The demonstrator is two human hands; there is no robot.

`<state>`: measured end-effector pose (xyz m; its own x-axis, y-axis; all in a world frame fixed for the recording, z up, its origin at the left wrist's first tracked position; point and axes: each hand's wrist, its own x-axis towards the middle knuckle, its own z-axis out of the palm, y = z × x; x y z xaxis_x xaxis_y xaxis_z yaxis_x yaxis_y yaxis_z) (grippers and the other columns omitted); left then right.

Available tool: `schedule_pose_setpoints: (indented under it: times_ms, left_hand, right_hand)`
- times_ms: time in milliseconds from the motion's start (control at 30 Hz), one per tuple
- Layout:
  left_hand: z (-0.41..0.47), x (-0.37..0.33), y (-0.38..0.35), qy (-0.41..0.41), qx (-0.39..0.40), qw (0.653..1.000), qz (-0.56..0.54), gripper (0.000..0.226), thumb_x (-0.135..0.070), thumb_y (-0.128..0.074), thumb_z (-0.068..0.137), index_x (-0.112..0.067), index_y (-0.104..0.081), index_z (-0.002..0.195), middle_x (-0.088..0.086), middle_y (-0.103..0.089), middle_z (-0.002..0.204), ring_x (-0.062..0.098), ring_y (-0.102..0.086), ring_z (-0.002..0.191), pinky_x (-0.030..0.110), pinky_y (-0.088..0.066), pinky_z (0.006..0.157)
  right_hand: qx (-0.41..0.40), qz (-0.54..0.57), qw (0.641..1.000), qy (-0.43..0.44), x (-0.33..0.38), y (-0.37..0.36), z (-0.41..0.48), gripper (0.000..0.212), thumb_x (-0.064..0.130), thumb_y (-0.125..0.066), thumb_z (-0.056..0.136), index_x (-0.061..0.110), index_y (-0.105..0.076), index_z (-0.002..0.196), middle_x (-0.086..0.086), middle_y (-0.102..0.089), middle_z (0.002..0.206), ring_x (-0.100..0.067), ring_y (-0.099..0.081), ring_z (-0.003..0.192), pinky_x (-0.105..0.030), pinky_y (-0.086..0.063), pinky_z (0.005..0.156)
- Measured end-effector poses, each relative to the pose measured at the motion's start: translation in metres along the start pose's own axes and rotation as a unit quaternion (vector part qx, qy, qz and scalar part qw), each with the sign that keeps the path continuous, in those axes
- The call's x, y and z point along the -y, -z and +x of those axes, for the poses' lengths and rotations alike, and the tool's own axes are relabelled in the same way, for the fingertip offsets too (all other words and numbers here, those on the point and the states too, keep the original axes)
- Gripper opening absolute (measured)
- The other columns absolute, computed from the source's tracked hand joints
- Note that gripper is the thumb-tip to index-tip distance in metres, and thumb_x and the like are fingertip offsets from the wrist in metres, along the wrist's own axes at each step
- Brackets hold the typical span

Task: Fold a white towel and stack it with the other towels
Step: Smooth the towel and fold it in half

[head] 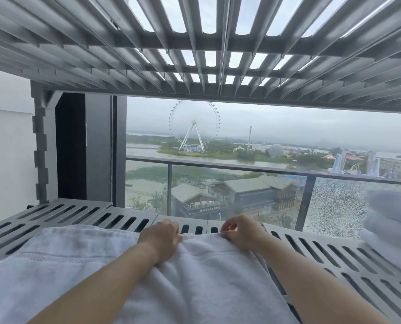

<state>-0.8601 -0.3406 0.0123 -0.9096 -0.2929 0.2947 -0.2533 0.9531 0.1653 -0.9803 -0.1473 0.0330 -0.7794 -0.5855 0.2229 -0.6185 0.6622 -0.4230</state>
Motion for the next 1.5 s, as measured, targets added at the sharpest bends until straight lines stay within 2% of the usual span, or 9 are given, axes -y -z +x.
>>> schedule_pose_setpoints:
  times_ms: [167,300,567,733,833,1133,1267,1367,1500]
  left_hand:
    - [0.002,0.007,-0.005,-0.011,-0.032,0.998,-0.061,0.023,-0.041,-0.048,0.092,-0.021,-0.058,0.099,-0.005,-0.054,0.105,0.011,-0.050,0.092,0.027,-0.042,0.084]
    - [0.005,0.010,-0.004,0.003,-0.021,0.991,-0.132,0.020,-0.042,-0.054,0.089,-0.023,-0.060,0.092,-0.008,-0.057,0.093,0.010,-0.055,0.086,0.023,-0.041,0.072]
    - [0.011,0.002,-0.003,0.042,-0.051,0.993,-0.094,0.023,-0.046,-0.057,0.087,-0.027,-0.054,0.073,-0.012,-0.057,0.074,0.008,-0.054,0.072,0.024,-0.036,0.060]
    - [0.008,-0.001,-0.008,0.046,-0.086,0.992,-0.077,0.020,-0.044,-0.056,0.087,-0.024,-0.058,0.083,-0.004,-0.062,0.092,0.014,-0.057,0.081,0.026,-0.042,0.066]
    - [0.008,0.001,-0.011,0.041,-0.063,0.990,-0.115,0.019,-0.041,-0.055,0.089,-0.025,-0.063,0.096,-0.005,-0.065,0.100,0.014,-0.059,0.092,0.028,-0.047,0.079]
    - [0.002,0.011,-0.015,0.035,-0.055,0.979,-0.195,0.017,-0.041,-0.060,0.084,-0.028,-0.066,0.092,-0.011,-0.066,0.094,0.009,-0.059,0.092,0.026,-0.046,0.082]
    - [0.002,0.010,-0.014,0.056,-0.084,0.981,-0.164,0.024,-0.052,-0.059,0.082,-0.029,-0.063,0.087,-0.013,-0.065,0.093,0.010,-0.059,0.089,0.029,-0.047,0.082]
    - [0.003,0.011,-0.014,0.088,-0.061,0.992,-0.072,0.032,-0.056,-0.044,0.088,-0.029,-0.059,0.096,-0.010,-0.062,0.097,0.015,-0.057,0.097,0.038,-0.039,0.089]
    - [0.010,0.007,-0.011,0.045,-0.018,0.999,-0.008,0.031,-0.045,-0.029,0.097,-0.023,-0.052,0.096,0.000,-0.060,0.103,0.020,-0.053,0.097,0.042,-0.032,0.088]
  right_hand:
    - [0.017,0.016,1.000,-0.011,-0.006,0.004,0.006,0.016,0.019,-0.065,0.085,0.019,-0.067,0.101,0.001,-0.063,0.094,-0.010,-0.055,0.080,-0.009,-0.036,0.056]
    - [0.015,0.020,1.000,-0.015,-0.008,0.006,0.009,0.016,0.016,-0.065,0.085,0.017,-0.067,0.100,0.002,-0.061,0.091,-0.012,-0.055,0.083,-0.018,-0.040,0.067]
    - [-0.023,0.024,0.999,-0.018,-0.019,0.005,0.012,0.010,0.017,-0.067,0.082,0.018,-0.068,0.091,0.003,-0.064,0.085,-0.012,-0.058,0.080,-0.021,-0.042,0.068]
    - [-0.061,0.025,0.998,0.003,-0.020,-0.007,0.007,0.012,0.016,-0.063,0.085,0.016,-0.070,0.095,-0.002,-0.068,0.099,-0.012,-0.056,0.085,-0.020,-0.037,0.074]
    - [-0.057,0.014,0.998,0.001,-0.021,-0.007,0.007,0.015,0.018,-0.061,0.087,0.015,-0.069,0.099,-0.003,-0.068,0.105,-0.015,-0.058,0.094,-0.019,-0.036,0.076]
    - [-0.038,-0.048,0.998,0.010,-0.018,-0.009,0.008,0.019,0.017,-0.053,0.092,0.010,-0.069,0.098,-0.006,-0.069,0.106,-0.021,-0.060,0.100,-0.026,-0.043,0.083]
    - [-0.035,-0.101,0.994,0.025,-0.014,-0.008,0.009,0.021,0.014,-0.050,0.093,0.008,-0.069,0.097,-0.009,-0.067,0.108,-0.024,-0.057,0.103,-0.030,-0.045,0.090]
    - [-0.041,-0.127,0.991,0.031,-0.011,-0.007,0.008,0.025,0.008,-0.043,0.094,0.002,-0.067,0.098,-0.014,-0.061,0.111,-0.027,-0.056,0.103,-0.032,-0.045,0.089]
    - [-0.026,-0.164,0.986,0.033,-0.010,-0.004,0.008,0.028,-0.003,-0.037,0.092,-0.002,-0.061,0.106,-0.020,-0.055,0.116,-0.030,-0.056,0.105,-0.031,-0.043,0.088]
